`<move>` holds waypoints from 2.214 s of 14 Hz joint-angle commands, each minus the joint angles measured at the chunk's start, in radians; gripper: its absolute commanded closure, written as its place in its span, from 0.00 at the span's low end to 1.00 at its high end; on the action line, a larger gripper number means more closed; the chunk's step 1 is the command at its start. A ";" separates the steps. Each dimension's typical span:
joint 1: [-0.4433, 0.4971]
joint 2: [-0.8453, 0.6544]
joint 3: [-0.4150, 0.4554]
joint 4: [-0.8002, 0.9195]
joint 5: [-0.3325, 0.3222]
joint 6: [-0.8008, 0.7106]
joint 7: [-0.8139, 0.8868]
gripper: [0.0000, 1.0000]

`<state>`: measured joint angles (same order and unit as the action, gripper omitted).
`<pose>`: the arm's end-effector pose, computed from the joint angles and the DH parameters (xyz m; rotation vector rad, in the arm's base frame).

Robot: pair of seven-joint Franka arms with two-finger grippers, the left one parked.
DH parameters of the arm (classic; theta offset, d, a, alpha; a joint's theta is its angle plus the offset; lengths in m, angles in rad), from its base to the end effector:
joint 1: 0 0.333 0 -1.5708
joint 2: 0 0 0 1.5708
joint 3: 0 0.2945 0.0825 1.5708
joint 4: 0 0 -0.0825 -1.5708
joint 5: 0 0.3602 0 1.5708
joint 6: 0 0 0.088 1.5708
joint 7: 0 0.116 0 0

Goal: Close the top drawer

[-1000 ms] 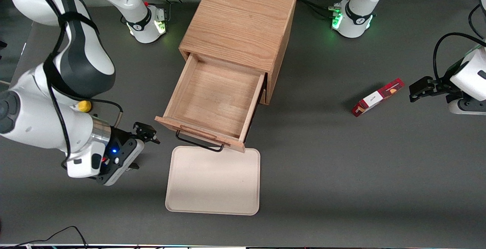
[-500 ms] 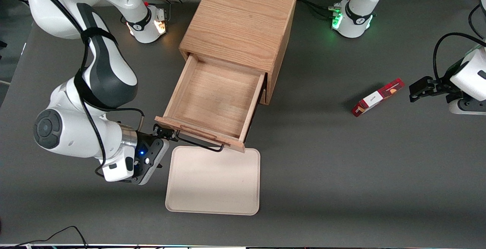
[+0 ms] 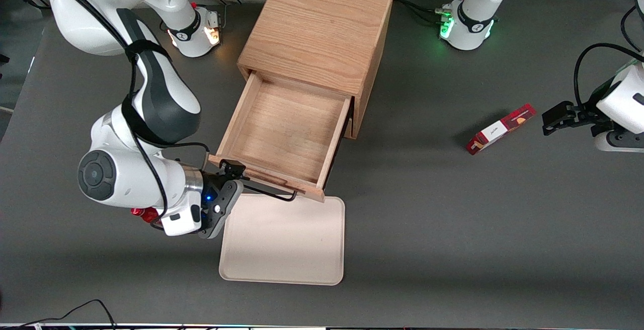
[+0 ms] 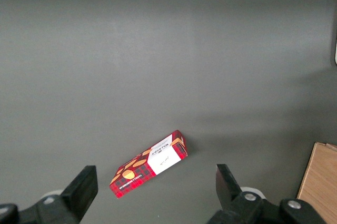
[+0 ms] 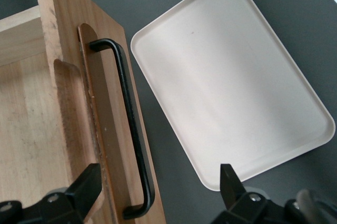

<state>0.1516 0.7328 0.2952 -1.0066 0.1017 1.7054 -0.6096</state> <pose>0.6628 0.2540 0.4153 -2.5170 -1.3270 -0.0308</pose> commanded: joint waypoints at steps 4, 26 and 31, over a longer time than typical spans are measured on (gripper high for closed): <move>0.016 0.043 -0.007 0.033 0.010 0.025 0.017 0.00; 0.026 0.063 -0.007 -0.040 -0.003 0.105 0.005 0.00; 0.028 0.040 -0.005 -0.081 -0.004 0.103 0.016 0.00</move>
<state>0.1692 0.8009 0.2949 -1.0402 0.1009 1.7973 -0.6084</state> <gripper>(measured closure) 0.000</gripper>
